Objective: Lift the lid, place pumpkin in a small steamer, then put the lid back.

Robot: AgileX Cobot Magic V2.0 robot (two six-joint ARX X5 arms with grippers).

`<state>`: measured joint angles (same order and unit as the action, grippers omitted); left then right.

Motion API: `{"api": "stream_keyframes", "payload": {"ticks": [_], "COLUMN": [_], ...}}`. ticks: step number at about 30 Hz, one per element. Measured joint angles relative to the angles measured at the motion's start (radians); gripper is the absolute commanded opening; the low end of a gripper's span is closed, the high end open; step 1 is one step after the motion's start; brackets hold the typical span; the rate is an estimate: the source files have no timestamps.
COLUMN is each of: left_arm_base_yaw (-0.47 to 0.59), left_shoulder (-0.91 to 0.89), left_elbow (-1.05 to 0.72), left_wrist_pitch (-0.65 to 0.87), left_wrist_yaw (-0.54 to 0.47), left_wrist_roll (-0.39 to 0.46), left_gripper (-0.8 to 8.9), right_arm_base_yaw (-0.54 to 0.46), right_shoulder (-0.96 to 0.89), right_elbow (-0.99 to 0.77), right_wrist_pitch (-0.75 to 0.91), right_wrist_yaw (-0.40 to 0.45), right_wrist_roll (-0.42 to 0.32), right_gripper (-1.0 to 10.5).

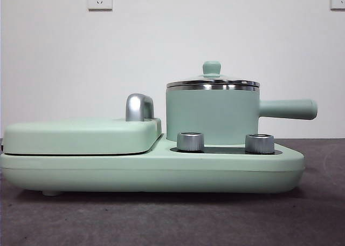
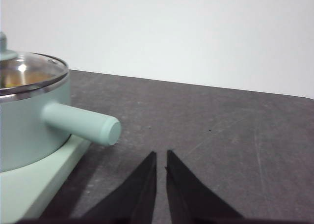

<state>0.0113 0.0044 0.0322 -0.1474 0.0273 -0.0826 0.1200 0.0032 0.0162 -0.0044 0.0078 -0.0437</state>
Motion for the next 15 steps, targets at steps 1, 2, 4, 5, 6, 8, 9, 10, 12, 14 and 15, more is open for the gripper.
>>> {"api": "stream_keyframes", "payload": {"ticks": [1, 2, 4, 5, 6, 8, 9, 10, 12, 14, 15], "left_arm_base_yaw": [0.000, 0.000, 0.000, 0.000, 0.000, 0.000, 0.000, 0.000, 0.000, 0.000, 0.000], "left_shoulder": [0.000, 0.000, 0.000, 0.000, 0.000, 0.000, 0.000, 0.000, 0.000, 0.000, 0.000], "left_elbow": [0.000, 0.000, 0.000, 0.000, 0.000, 0.000, 0.000, 0.000, 0.000, 0.000, 0.000], "left_wrist_pitch": [-0.001, 0.000, 0.000, -0.001, 0.000, 0.000, 0.000, 0.000, 0.000, 0.000, -0.001], "left_wrist_yaw": [0.000, 0.000, 0.000, 0.000, 0.000, 0.000, 0.000, 0.000, 0.000, 0.000, 0.000], "left_wrist_roll": [0.000, 0.000, 0.000, 0.000, 0.000, 0.000, 0.000, 0.000, 0.000, 0.000, 0.000], "left_gripper": [0.07, 0.07, 0.07, 0.07, 0.07, 0.07, 0.07, 0.07, 0.07, 0.07, 0.07], "right_arm_base_yaw": [-0.003, -0.003, -0.003, -0.003, -0.003, -0.003, -0.003, -0.003, -0.003, -0.003, -0.003], "right_shoulder": [0.000, 0.000, 0.000, 0.000, 0.000, 0.000, 0.000, 0.000, 0.000, 0.000, 0.000], "right_elbow": [0.000, 0.000, 0.000, 0.000, 0.000, 0.000, 0.000, 0.000, 0.000, 0.000, 0.000], "right_wrist_pitch": [0.002, 0.004, 0.008, 0.009, 0.009, 0.009, 0.009, 0.009, 0.009, 0.009, 0.009], "right_wrist_yaw": [0.003, 0.003, 0.003, 0.003, 0.003, 0.003, 0.003, 0.003, 0.003, 0.003, 0.003], "right_wrist_roll": [0.000, 0.001, 0.002, 0.003, 0.003, 0.004, 0.004, 0.005, 0.006, 0.006, 0.006], "right_gripper": [0.3, 0.3, 0.3, 0.3, 0.3, 0.3, 0.3, 0.3, 0.3, 0.3, 0.3]}}
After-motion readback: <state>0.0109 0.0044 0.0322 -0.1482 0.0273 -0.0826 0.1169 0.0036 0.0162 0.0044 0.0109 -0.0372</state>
